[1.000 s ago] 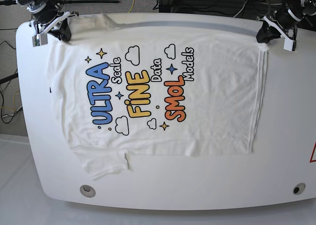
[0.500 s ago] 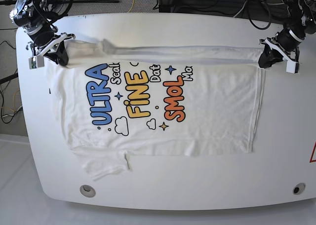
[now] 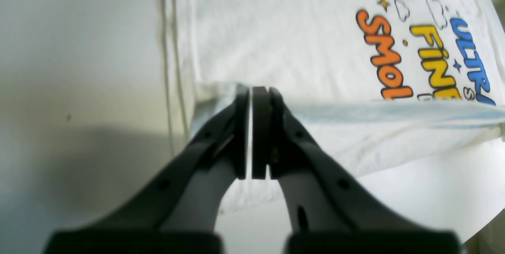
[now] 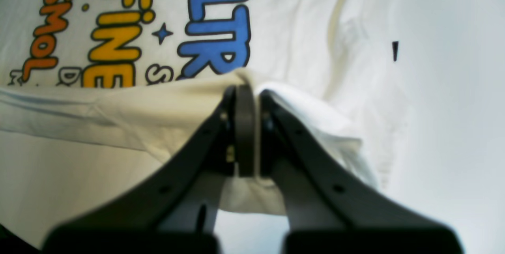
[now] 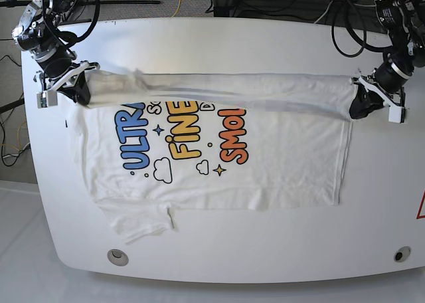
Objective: Fold the T-shirt properly
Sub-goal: 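Lift both shoulder edges and pull the shirt toward the robot, then lower the held shoulder edge with both grippers, laying the fold flat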
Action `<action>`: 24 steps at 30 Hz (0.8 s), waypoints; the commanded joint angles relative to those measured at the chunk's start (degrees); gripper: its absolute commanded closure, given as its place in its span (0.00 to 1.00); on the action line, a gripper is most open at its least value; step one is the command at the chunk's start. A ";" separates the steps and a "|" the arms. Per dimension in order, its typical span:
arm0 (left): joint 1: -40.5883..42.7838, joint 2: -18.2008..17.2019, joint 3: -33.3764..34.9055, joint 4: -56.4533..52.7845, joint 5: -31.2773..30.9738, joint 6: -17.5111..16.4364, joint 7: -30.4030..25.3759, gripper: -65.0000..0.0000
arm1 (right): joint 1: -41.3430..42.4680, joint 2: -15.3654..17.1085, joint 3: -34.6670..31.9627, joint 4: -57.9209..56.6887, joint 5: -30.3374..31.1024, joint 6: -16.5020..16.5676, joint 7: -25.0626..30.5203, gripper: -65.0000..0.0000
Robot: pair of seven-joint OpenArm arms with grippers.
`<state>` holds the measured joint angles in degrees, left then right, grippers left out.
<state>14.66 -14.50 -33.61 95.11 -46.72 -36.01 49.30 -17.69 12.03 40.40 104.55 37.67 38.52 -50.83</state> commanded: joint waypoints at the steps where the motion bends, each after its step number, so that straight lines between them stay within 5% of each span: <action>1: -0.92 -0.55 0.23 0.26 -0.85 -0.10 -0.86 1.00 | 1.07 0.70 0.46 0.55 0.37 0.00 1.29 1.00; 24: -6.24 -0.40 4.84 -6.74 7.22 0.74 -2.38 1.00 | 8.77 0.96 -5.56 -7.43 -8.96 0.54 1.69 1.00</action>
<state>9.50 -13.91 -28.84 88.23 -38.96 -34.96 48.18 -10.15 11.79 34.76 97.30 28.29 39.00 -50.22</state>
